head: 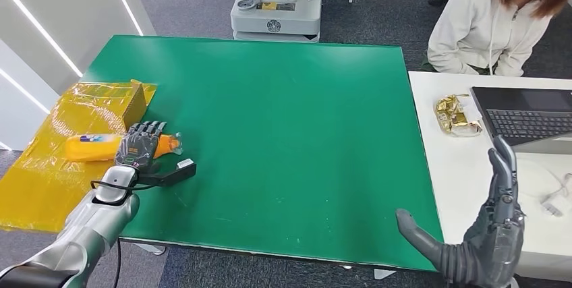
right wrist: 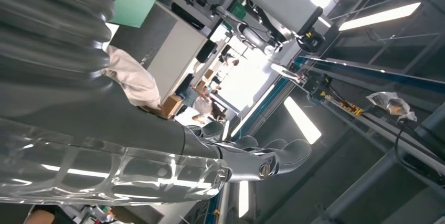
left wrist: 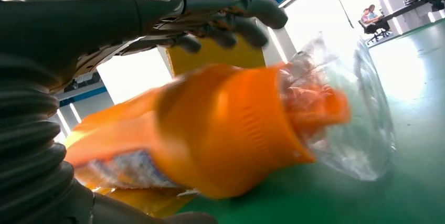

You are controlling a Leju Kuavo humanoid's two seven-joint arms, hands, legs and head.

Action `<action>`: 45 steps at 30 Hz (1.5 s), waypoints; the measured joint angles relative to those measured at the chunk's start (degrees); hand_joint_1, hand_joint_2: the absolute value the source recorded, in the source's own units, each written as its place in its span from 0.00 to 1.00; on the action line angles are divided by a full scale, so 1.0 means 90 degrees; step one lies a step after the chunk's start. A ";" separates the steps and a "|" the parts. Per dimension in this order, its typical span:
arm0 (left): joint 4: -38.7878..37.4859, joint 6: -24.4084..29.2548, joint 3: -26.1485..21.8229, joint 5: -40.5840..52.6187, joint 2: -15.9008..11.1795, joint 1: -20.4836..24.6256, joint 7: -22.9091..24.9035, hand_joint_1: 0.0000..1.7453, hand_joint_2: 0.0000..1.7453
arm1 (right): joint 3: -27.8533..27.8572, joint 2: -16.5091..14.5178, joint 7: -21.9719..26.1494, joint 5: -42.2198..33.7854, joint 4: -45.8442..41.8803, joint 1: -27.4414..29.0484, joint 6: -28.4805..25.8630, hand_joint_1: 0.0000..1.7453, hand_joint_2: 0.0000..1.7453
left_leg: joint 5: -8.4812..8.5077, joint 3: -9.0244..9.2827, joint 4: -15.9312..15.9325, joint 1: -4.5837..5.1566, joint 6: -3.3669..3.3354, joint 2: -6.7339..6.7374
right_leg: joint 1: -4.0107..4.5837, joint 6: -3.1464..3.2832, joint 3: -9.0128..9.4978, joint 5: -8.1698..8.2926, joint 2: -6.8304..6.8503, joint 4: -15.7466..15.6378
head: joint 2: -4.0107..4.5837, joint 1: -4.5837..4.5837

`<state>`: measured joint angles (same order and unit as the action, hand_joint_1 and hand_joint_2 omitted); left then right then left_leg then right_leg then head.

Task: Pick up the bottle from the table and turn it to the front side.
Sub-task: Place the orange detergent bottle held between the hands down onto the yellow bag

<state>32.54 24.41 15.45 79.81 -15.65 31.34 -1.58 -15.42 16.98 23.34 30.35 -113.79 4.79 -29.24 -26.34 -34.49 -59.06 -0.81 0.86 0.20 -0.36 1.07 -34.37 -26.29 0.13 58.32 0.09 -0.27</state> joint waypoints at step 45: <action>0.6094 -0.0591 0.1032 -0.8194 0.1957 -0.2862 -0.3731 0.00 1.00 | -0.0574 -0.0976 0.0938 -0.2519 0.1770 0.0121 -0.0148 0.00 1.00 | -0.0015 0.0002 -0.0001 0.0003 -0.0010 -0.0006 | -0.0001 -0.0007 0.0007 -0.0006 0.0012 -0.0007 | 0.0000 0.0000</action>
<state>87.39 19.09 24.74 6.06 1.97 5.58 -35.16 -20.59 8.19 31.79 7.68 -97.86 5.88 -30.58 -26.48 -34.47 -59.07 -0.78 0.77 0.15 -0.37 1.01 -34.31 -26.34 0.24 58.26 0.09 -0.27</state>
